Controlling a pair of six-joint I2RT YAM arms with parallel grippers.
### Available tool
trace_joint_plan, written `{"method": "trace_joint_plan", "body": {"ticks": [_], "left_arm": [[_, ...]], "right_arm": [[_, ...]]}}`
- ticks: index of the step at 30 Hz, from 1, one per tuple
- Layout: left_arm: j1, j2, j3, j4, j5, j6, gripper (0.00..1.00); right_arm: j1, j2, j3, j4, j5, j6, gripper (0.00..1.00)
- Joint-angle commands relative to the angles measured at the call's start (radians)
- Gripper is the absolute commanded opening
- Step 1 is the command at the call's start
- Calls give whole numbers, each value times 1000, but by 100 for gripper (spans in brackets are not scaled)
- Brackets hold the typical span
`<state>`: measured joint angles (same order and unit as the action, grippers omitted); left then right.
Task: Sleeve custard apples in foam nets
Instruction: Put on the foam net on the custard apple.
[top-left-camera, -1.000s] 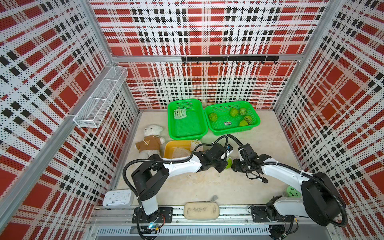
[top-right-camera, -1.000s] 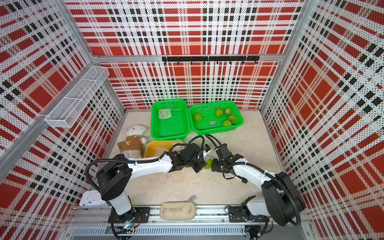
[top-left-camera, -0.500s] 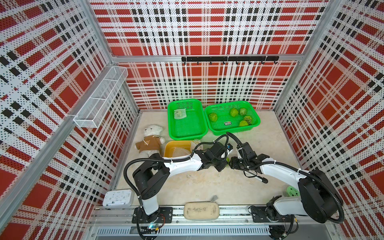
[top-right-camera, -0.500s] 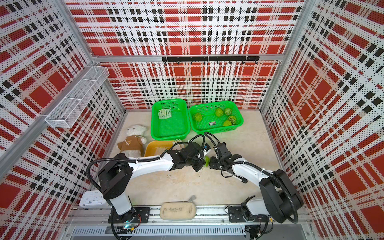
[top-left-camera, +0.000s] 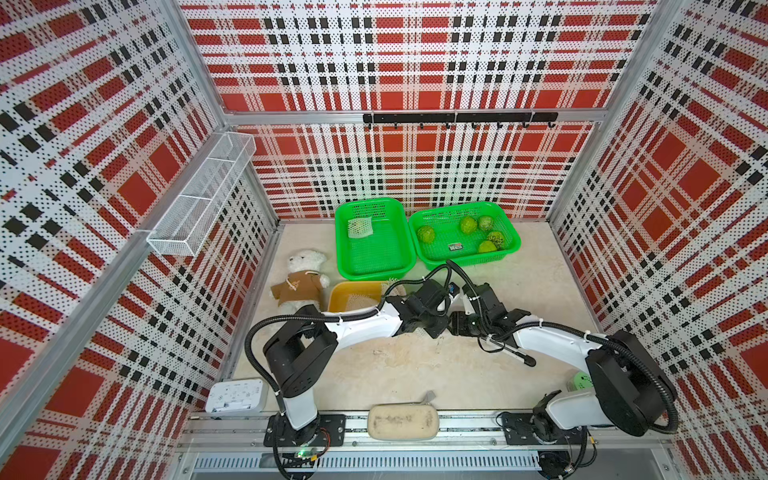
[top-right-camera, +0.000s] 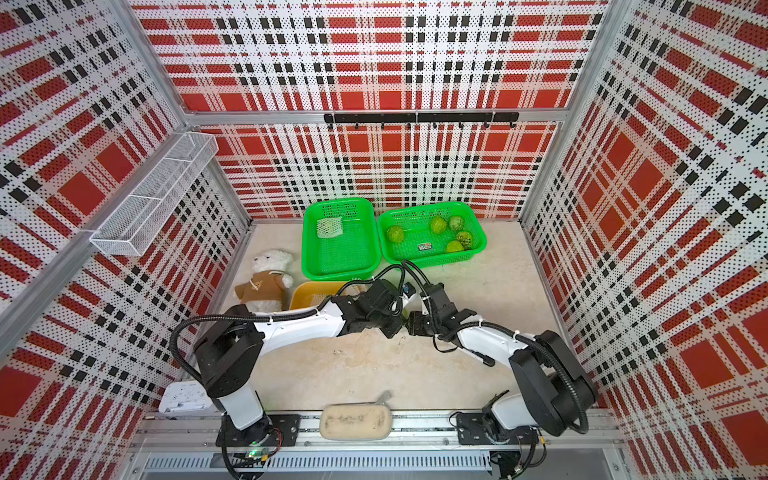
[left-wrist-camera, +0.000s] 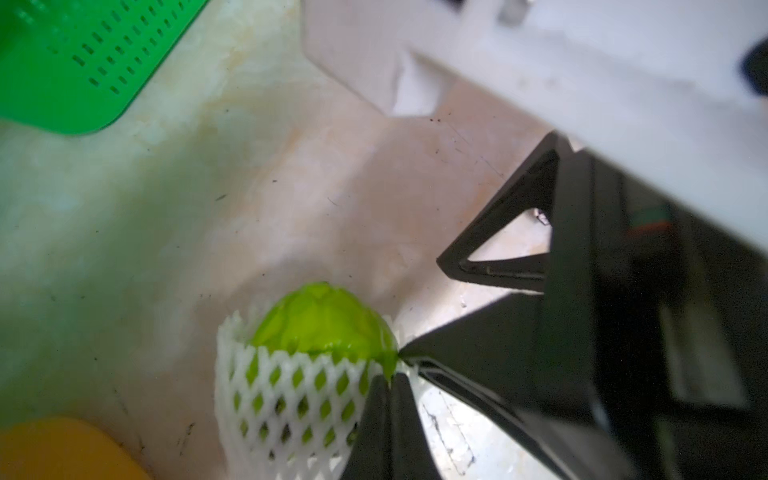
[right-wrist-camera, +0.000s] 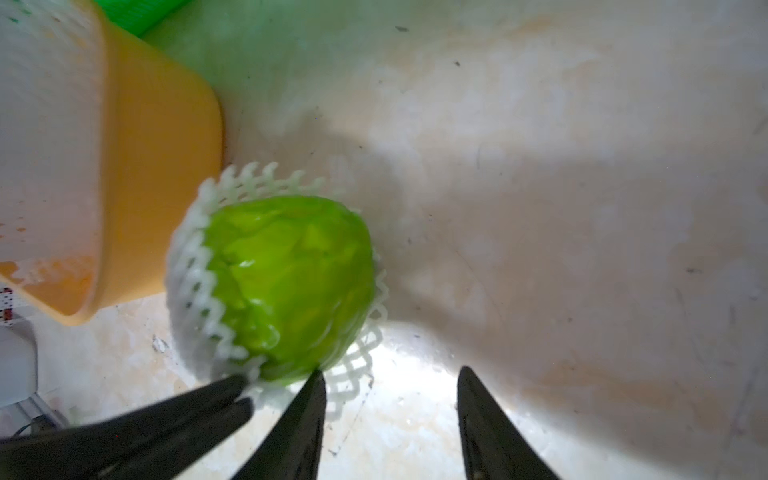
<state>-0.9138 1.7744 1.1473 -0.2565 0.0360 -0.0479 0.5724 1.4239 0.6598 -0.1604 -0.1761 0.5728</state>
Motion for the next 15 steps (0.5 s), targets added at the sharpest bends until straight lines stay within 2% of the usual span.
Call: {"method": "trace_joint_plan", "body": {"ticks": [1,4,9,15], "left_arm": [[17,-36,10,-7,-2,-6,0],[30,-36,9,-20,4,-7,0],[36,-45,-6,-23,4,-11,0],[38,-55,-12,-23,2,-18,0]], "right_arm": [[7,9,3,79,-26,-8,53],[-20,3,9,25,11,-14,53],[-97,11,43,-48,3,-82,51],[-120,116,154,-28,-89,-241,33]]}}
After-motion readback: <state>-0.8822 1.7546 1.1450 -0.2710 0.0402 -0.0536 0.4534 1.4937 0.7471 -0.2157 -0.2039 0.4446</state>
